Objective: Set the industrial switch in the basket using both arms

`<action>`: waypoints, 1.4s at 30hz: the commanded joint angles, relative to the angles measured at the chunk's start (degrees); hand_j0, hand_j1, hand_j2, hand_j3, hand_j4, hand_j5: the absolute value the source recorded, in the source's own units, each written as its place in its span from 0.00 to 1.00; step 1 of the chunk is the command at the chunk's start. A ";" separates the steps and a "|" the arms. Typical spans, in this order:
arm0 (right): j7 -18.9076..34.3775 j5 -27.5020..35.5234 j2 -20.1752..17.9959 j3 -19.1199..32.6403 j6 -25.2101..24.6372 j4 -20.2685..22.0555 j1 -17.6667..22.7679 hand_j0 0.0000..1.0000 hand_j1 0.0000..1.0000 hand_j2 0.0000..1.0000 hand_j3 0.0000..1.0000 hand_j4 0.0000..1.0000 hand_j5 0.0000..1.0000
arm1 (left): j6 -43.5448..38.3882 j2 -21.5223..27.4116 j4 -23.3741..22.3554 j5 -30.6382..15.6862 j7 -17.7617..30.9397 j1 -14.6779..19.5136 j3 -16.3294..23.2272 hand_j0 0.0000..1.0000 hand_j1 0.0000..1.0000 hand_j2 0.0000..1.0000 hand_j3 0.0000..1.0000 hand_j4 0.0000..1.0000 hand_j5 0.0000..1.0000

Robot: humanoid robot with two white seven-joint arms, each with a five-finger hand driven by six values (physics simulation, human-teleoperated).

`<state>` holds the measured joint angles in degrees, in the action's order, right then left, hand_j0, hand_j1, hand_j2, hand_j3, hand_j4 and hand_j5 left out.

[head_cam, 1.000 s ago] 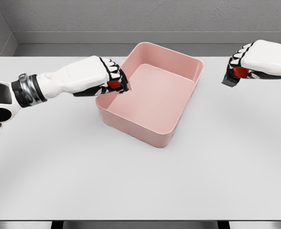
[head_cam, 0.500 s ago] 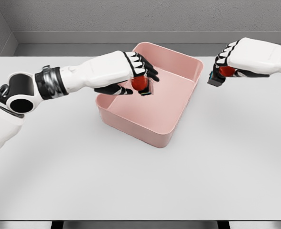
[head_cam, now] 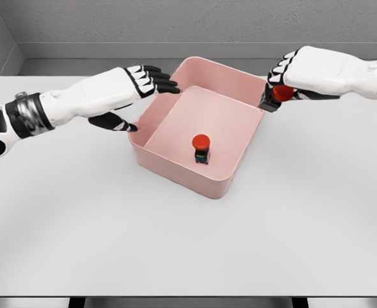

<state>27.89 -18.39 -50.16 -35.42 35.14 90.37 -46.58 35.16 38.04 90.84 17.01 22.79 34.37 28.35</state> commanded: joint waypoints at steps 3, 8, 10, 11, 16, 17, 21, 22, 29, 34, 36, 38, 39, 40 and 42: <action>0.68 0.02 2.43 -1.49 -0.43 -0.11 -1.32 0.45 0.45 0.45 0.45 0.45 0.45 | -0.16 6.70 -0.22 -3.74 -0.12 -0.70 -2.95 1.00 1.00 1.00 1.00 1.00 1.00; 1.03 -1.13 6.21 -3.69 -2.01 -0.81 -3.16 0.45 0.45 0.45 0.45 0.45 0.45 | -0.16 10.39 -1.72 -6.37 -0.12 -4.66 -6.38 1.00 1.00 1.00 1.00 1.00 1.00; 1.03 -1.13 7.26 -4.75 -2.01 -2.22 -4.04 0.45 0.45 0.45 0.45 0.45 0.45 | -0.16 10.66 -4.00 -8.31 -0.12 -5.28 -7.08 1.00 1.00 1.00 1.00 1.00 1.00; 1.11 -1.13 8.05 -5.27 -2.01 -3.18 -4.66 0.46 0.46 0.46 0.46 0.46 0.46 | -0.16 11.09 -4.97 -8.40 -0.12 -5.36 -7.26 1.00 1.00 1.00 1.00 1.00 1.00; 1.03 -1.13 13.15 -9.67 -3.15 -7.84 -8.35 0.46 0.46 0.46 0.46 0.46 0.46 | -0.16 11.71 -5.41 -8.13 -0.03 -5.36 -7.26 1.00 1.00 1.00 1.00 1.00 1.00; 1.03 -1.21 14.20 -10.46 -3.33 -8.63 -8.96 0.47 0.47 0.47 0.47 0.47 0.47 | -0.16 11.71 -5.76 -8.04 -0.03 -5.36 -7.26 1.00 1.00 1.00 1.00 1.00 1.00; 1.12 -3.59 18.95 -12.22 -4.29 -11.27 -10.90 0.75 0.75 0.75 0.75 0.75 0.75 | -0.16 11.71 -5.85 -8.22 -0.03 -6.24 -7.35 1.00 1.00 1.00 1.00 1.00 1.00; 1.12 -3.67 18.95 -12.31 -5.70 -11.45 -10.90 0.99 0.99 0.99 0.99 0.99 0.99 | -0.16 11.71 -5.85 -8.22 -0.03 -6.33 -7.52 1.00 1.00 1.00 1.00 1.00 1.00; 1.12 -3.76 18.87 -11.78 -5.79 -11.71 -10.90 1.00 1.00 1.00 1.00 1.00 1.00 | -0.16 11.62 -5.59 -8.40 -0.03 -6.51 -7.61 1.00 1.00 1.00 1.00 1.00 1.00; 0.94 -3.32 12.63 -7.92 -4.47 -12.41 -8.97 1.00 1.00 1.00 1.00 1.00 1.00 | -0.16 11.71 -5.50 -8.48 -0.03 -6.51 -7.61 1.00 1.00 1.00 1.00 1.00 1.00; 0.94 -3.06 8.50 -3.35 -1.75 -11.97 -6.59 1.00 1.00 1.00 1.00 1.00 1.00 | -0.16 11.71 -5.59 -8.48 -0.03 -6.51 -7.61 1.00 1.00 1.00 1.00 1.00 1.00; 0.76 -2.97 4.02 2.10 -0.14 -12.06 -3.34 1.00 1.00 1.00 1.00 1.00 1.00 | -0.16 11.71 -5.67 -8.48 -0.03 -6.51 -7.61 1.00 1.00 1.00 1.00 1.00 1.00; 0.41 -2.27 1.64 5.62 -0.14 -12.15 -0.27 1.00 1.00 1.00 1.00 1.00 1.00 | -0.16 11.71 -5.67 -8.48 -0.03 -6.51 -7.61 1.00 1.00 1.00 1.00 1.00 1.00; 0.06 -0.86 -0.47 8.25 -0.14 -12.24 2.46 1.00 1.00 1.00 1.00 1.00 1.00 | -0.16 11.80 -5.76 -8.48 -0.03 -6.51 -7.61 1.00 1.00 1.00 1.00 1.00 1.00; 0.06 2.56 -3.46 12.04 -0.14 -12.76 6.94 1.00 1.00 1.00 1.00 1.00 1.00 | -0.16 12.15 -5.76 -8.48 -0.03 -6.51 -7.70 1.00 1.00 1.00 1.00 1.00 1.00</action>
<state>28.23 -18.73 -49.58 -28.33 34.78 77.90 -37.97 35.12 49.94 85.12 8.95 22.79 27.86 20.71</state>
